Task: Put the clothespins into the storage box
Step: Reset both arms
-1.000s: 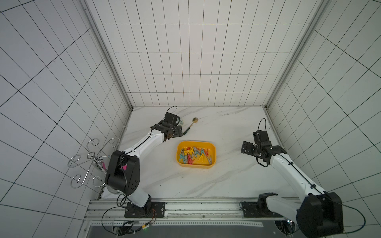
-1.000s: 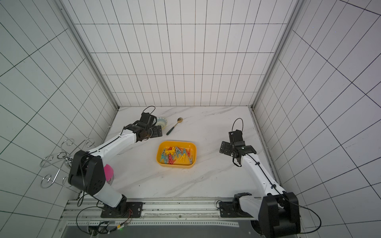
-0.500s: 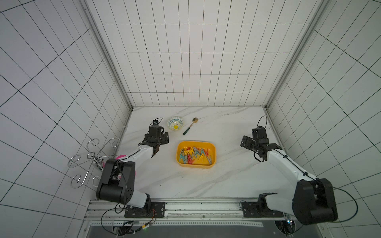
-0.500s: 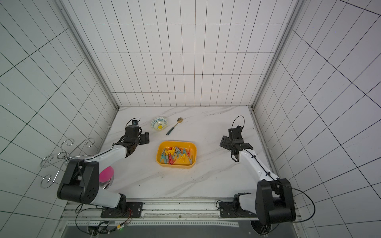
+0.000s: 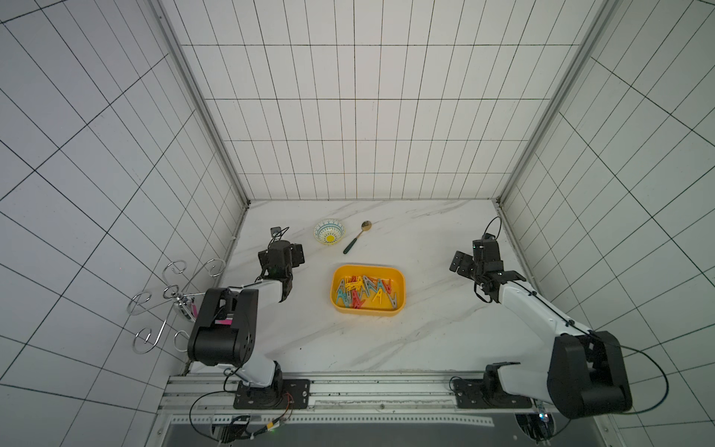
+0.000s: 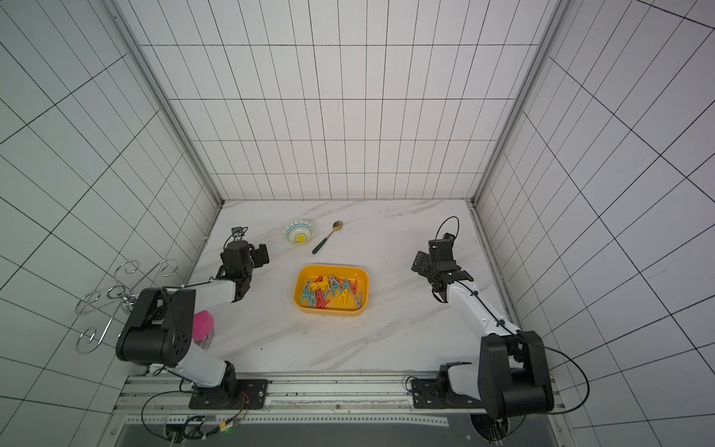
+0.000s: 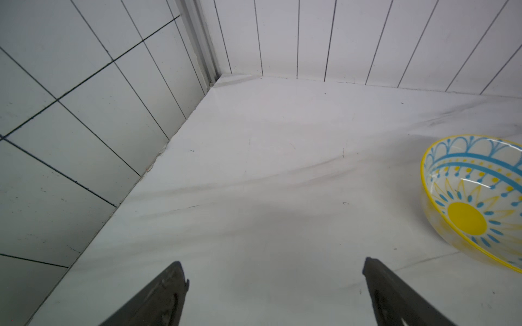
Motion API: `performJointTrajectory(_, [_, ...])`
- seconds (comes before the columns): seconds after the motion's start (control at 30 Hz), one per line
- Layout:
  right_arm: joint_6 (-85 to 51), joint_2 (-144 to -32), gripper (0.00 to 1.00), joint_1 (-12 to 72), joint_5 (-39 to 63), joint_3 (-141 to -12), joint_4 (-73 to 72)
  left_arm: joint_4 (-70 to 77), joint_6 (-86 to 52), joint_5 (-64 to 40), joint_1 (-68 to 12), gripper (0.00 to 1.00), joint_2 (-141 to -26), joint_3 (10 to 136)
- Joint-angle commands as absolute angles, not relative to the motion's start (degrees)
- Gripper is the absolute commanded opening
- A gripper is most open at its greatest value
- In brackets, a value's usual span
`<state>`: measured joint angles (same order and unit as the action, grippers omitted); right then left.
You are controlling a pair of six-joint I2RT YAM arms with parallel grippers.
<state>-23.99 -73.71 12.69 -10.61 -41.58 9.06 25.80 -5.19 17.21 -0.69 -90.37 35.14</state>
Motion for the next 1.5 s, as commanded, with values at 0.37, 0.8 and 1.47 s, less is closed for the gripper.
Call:
performJointTrajectory(0.37, [-22.06,-73.99,0.99,7.26,-5.54,-35.21,-8.34,46.20,-5.34,6.87,0.93,0.99,-90.04,25.18])
performJointTrajectory(0.8, [-12.34,-72.26,0.99,2.62,-9.82,-36.11,-10.41,43.51,-5.51,6.93,0.91,0.99,-89.38,25.93])
performJointTrajectory(1.47, [-1.27,-89.02,0.99,-1.15,-1.14,-24.58,-48.26,43.64,-5.48,6.88,0.94,0.99,-89.38,25.93])
